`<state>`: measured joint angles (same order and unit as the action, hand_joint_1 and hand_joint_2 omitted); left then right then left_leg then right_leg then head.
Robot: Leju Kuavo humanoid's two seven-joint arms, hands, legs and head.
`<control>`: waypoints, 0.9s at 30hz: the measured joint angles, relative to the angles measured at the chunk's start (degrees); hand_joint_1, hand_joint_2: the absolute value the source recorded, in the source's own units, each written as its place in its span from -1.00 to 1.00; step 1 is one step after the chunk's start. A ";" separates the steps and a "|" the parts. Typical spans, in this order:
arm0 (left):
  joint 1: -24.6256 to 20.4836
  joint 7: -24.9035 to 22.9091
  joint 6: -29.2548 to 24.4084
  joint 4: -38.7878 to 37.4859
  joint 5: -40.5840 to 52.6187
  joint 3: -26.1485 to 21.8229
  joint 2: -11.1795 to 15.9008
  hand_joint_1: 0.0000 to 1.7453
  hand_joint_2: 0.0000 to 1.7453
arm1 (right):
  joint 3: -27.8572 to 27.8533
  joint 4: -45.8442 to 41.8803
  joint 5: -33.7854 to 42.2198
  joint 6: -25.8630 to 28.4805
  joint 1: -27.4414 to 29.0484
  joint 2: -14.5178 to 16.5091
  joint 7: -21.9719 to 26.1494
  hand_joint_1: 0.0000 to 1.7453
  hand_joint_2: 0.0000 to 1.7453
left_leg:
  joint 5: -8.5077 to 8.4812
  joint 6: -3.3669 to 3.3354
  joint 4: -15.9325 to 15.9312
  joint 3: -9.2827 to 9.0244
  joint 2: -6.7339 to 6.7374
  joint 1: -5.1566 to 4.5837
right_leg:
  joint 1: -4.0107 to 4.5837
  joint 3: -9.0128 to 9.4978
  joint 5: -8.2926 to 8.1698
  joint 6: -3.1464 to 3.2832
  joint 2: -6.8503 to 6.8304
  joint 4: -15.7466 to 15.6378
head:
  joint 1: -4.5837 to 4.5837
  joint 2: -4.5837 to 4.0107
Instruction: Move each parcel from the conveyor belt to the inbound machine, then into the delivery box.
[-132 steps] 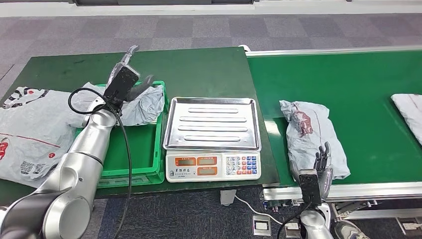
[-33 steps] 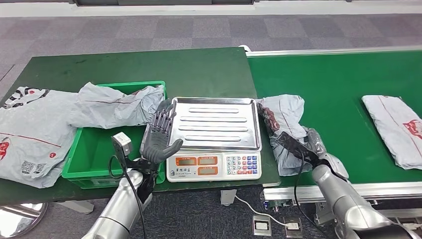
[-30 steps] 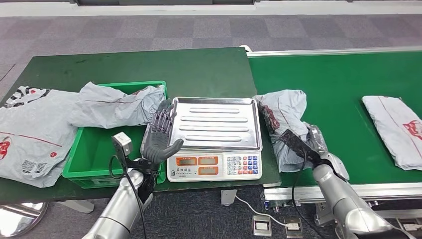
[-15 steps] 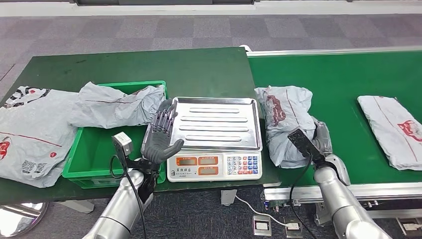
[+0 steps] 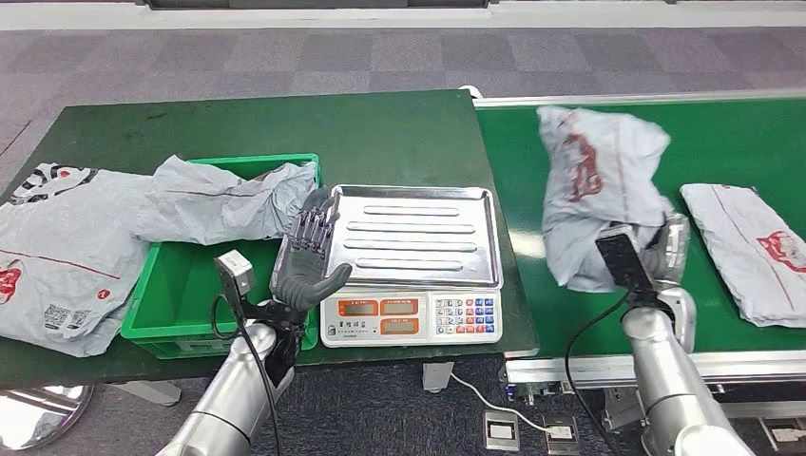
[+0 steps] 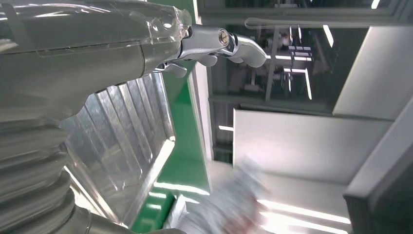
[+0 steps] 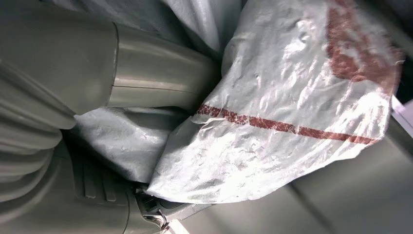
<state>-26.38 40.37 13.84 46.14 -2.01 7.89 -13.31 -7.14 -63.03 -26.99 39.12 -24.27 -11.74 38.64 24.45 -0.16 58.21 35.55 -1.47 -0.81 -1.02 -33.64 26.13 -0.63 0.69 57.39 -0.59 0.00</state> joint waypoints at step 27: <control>0.03 0.00 0.56 0.34 -0.34 0.78 -1.50 -1.00 1.00 | 23.57 17.23 -19.28 -39.31 -17.86 6.98 -25.71 1.00 1.00 | -0.33 0.09 -0.03 0.34 -0.31 0.11 | 0.08 -0.28 -0.06 0.04 -0.23 0.08 | -0.01 0.00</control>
<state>-26.35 40.37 14.40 46.48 -2.35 8.67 -14.81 16.43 -45.80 -46.27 -0.19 -42.13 -4.76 12.93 24.13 -0.07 58.18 35.89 -1.78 -0.70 -0.94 -33.92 26.07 -0.59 0.46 57.47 -0.60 0.00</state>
